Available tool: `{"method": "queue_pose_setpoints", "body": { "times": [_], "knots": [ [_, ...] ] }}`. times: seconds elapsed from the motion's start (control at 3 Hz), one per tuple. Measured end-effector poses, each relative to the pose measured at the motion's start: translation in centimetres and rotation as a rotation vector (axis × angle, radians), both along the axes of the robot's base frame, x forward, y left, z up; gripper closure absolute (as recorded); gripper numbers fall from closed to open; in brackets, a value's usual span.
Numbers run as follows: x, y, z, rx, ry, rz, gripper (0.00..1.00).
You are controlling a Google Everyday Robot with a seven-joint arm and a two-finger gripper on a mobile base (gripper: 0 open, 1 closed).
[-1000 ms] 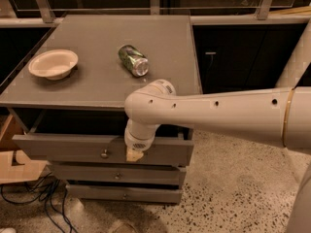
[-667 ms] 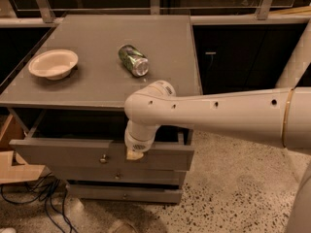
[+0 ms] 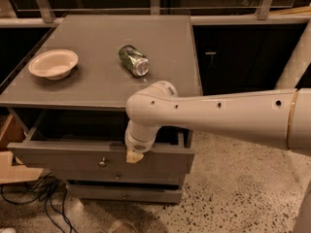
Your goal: Open top drawer
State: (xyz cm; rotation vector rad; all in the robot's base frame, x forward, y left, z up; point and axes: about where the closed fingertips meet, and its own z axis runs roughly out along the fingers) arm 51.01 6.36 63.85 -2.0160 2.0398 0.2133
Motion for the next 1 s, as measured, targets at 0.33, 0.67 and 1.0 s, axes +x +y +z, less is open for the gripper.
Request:
{"method": "queue_pose_setpoints", "body": {
  "times": [0.33,0.67,1.0],
  "knots": [
    [-0.8,-0.1,0.6,0.025,-0.009,-0.032,1.00],
    [-1.0,-0.4,0.9,0.030,-0.020,-0.045,1.00],
    [-1.5,-0.9,1.6,0.033,-0.039,-0.061,1.00]
  ]
}}
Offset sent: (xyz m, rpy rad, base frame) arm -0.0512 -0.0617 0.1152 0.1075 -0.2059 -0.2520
